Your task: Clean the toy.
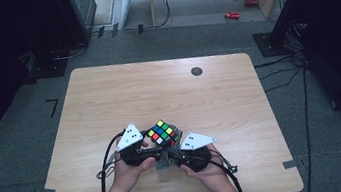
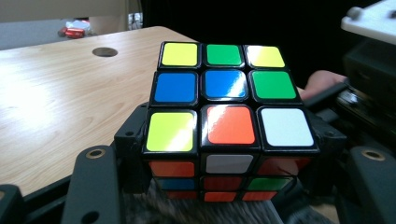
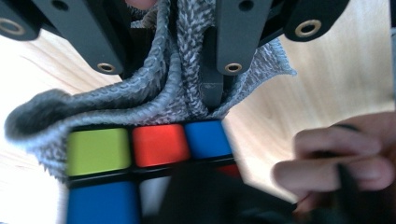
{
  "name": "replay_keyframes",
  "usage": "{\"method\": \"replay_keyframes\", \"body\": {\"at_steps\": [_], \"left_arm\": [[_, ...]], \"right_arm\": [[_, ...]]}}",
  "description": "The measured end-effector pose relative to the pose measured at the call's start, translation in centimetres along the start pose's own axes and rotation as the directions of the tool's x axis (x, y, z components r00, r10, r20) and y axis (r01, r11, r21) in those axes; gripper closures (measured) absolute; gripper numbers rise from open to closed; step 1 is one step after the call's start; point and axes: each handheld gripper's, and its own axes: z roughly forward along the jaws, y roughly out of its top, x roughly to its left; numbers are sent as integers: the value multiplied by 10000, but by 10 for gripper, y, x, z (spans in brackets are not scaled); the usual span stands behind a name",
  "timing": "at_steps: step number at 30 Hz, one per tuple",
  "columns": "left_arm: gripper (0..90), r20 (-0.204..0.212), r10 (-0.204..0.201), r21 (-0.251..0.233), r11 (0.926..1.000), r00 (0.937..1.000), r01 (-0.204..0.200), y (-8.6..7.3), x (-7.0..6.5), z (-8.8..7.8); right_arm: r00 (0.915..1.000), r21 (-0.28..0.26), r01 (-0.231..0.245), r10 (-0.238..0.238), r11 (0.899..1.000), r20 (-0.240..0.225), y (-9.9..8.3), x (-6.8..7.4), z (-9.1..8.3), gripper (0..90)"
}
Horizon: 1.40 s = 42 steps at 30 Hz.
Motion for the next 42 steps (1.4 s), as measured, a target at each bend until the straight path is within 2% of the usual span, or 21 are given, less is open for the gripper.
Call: {"method": "replay_keyframes", "body": {"at_steps": [5,6,11,14,15,18,21,23,24,27,31,35,36,38,42], "left_arm": [[353,-171,-200,50,9998,9997,201,0,7,-3],[353,-78,-318,-24,9995,9995,318,0,8,-4],[352,118,-228,29,9997,9997,227,1,0,0],[352,120,-154,68,9999,9998,153,1,-3,2],[352,27,-137,100,9999,9999,137,1,-3,3],[352,-130,-225,121,9997,9997,227,0,2,1],[352,-165,-358,17,9994,9992,359,0,5,-2],[353,-158,-345,12,9994,9993,345,0,6,-3],[352,-120,-366,7,9993,9993,366,0,6,-3],[352,-25,-364,54,9993,9993,364,0,3,-1],[352,-69,-187,183,9997,9998,189,0,-3,3],[352,-294,-159,210,9996,9994,165,0,0,1],[352,-402,-187,189,9996,9990,195,0,4,-1],[352,-450,-213,173,9996,9988,221,0,6,-2],[352,-448,-328,88,9994,9985,332,0,8,-5]], "right_arm": [[9998,73,173,-173,9998,-79,1,-1,-3,732],[9999,-12,137,-136,9999,101,2,-5,-7,732],[9984,-248,-216,228,9995,514,2,-15,-10,732],[9985,-200,-215,225,9996,496,1,-12,-7,732],[9994,-58,-19,21,10000,335,0,-5,-2,731],[9995,148,294,-296,9995,113,0,4,2,728],[9991,118,422,-423,9990,99,2,4,0,727],[9992,63,369,-370,9993,164,3,1,-2,727],[9989,-161,44,-37,9999,466,4,-8,-9,727],[9962,-387,-395,423,9985,756,3,-18,-13,727],[9977,-154,-335,343,9993,584,0,-10,-4,726],[9994,39,-68,67,10000,332,0,0,3,724],[9999,82,26,-27,10000,147,1,3,4,723],[9999,87,49,-50,9999,104,1,4,3,723],[9995,-112,-60,63,9999,294,4,-6,-5,722]]}}
